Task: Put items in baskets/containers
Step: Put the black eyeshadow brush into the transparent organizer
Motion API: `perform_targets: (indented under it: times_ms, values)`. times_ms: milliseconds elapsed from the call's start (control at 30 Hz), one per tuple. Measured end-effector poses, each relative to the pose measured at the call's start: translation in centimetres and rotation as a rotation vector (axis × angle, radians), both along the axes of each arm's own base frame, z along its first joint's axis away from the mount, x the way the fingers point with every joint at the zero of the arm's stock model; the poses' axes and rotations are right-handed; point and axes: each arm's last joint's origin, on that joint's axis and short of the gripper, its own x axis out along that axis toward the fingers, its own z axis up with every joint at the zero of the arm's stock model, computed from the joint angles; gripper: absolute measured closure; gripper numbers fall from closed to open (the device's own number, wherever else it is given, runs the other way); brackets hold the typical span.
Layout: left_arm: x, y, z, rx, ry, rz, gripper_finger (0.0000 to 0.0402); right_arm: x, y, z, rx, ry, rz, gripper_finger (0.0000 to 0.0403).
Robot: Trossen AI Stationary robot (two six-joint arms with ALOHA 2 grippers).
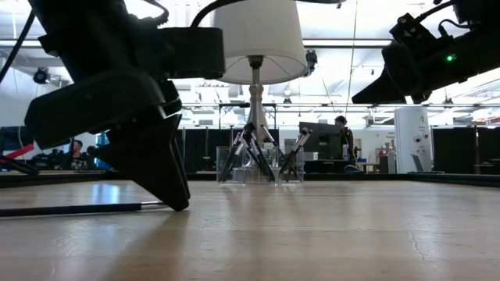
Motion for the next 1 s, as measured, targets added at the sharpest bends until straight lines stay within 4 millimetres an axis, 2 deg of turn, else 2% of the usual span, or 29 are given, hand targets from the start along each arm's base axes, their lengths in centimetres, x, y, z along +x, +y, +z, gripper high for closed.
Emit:
perform_targets:
  times_ms: [267, 700, 1000]
  values:
    - [0.1, -0.08, 0.07, -0.002, 0.005, -0.03, 0.0305, 0.0, 0.0, 0.0, 0.0, -0.001, 0.0, 0.0394]
    - [-0.62, 0.55, -0.1, 0.004, 0.069, 0.05, 0.0305, 0.0, 0.0, 0.0, 0.005, -0.004, -0.001, 0.0394]
    - [-0.04, 0.82, -0.2, -0.011, 0.044, 0.017, 0.0312, 0.0, 0.0, -0.01, 0.006, -0.004, -0.001, 0.0394]
